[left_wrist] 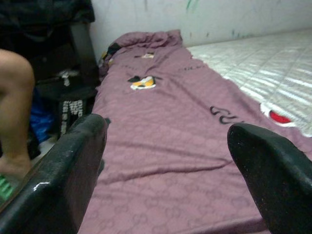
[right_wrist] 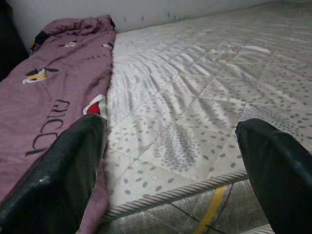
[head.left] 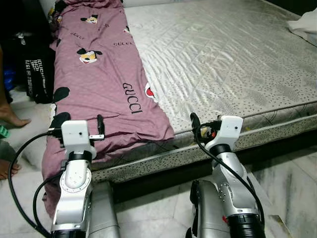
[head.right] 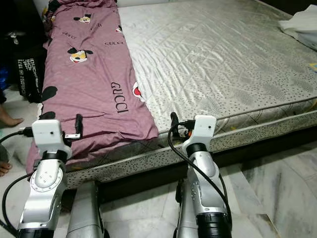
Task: Clean up the room
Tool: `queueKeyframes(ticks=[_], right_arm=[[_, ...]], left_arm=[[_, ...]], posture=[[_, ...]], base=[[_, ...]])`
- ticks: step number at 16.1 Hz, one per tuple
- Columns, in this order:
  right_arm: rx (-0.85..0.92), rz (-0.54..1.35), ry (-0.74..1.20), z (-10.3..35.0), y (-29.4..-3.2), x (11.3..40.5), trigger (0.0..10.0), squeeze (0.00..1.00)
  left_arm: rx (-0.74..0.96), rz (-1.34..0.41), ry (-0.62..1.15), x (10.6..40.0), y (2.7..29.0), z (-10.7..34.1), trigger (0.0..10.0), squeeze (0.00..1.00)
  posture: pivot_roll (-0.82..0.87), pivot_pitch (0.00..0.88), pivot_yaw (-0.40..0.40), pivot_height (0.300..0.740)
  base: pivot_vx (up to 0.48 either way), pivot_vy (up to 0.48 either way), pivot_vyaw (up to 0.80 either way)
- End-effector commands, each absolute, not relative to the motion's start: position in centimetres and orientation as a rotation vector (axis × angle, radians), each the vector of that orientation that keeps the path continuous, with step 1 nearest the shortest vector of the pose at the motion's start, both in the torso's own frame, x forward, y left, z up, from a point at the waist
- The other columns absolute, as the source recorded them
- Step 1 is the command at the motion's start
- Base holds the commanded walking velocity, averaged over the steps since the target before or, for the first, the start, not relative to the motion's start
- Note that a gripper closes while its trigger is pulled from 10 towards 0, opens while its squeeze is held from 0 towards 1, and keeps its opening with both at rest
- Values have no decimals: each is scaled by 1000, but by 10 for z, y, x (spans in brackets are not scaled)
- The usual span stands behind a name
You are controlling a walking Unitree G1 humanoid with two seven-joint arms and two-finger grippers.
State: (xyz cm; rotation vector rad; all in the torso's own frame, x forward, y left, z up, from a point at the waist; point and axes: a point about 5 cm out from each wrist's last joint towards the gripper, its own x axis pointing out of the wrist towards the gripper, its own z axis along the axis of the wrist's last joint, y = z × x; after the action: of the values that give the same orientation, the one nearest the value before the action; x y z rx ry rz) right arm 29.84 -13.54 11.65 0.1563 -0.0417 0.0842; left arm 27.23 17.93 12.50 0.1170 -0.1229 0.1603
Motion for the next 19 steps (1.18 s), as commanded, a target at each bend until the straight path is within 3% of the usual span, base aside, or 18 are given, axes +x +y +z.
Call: queueKeyframes(ticks=[1, 3, 7, 13, 19], right_arm=[[170, 95, -56, 120, -131, 302, 10000, 0], [174, 100, -59, 120, -130, 302, 10000, 0], [175, 101, -58, 120, -130, 301, 10000, 0], [178, 110, -51, 118, -124, 302, 10000, 0], [156, 108, -38, 116, -126, 302, 10000, 0]], left_arm=[[134, 155, -117, 275, 180, 127, 10000, 0], [130, 146, -119, 278, 178, 130, 10000, 0], [128, 140, -122, 278, 177, 131, 10000, 0], [126, 70, -125, 281, 160, 133, 10000, 0], [128, 72, -128, 286, 161, 135, 10000, 0]], posture=[[43, 0, 34, 547], [42, 0, 32, 572], [43, 0, 31, 576], [42, 0, 29, 645], [35, 0, 27, 704]], base=[[0, 0, 0], [0, 0, 0], [0, 0, 0], [0, 0, 0], [0, 0, 0]])
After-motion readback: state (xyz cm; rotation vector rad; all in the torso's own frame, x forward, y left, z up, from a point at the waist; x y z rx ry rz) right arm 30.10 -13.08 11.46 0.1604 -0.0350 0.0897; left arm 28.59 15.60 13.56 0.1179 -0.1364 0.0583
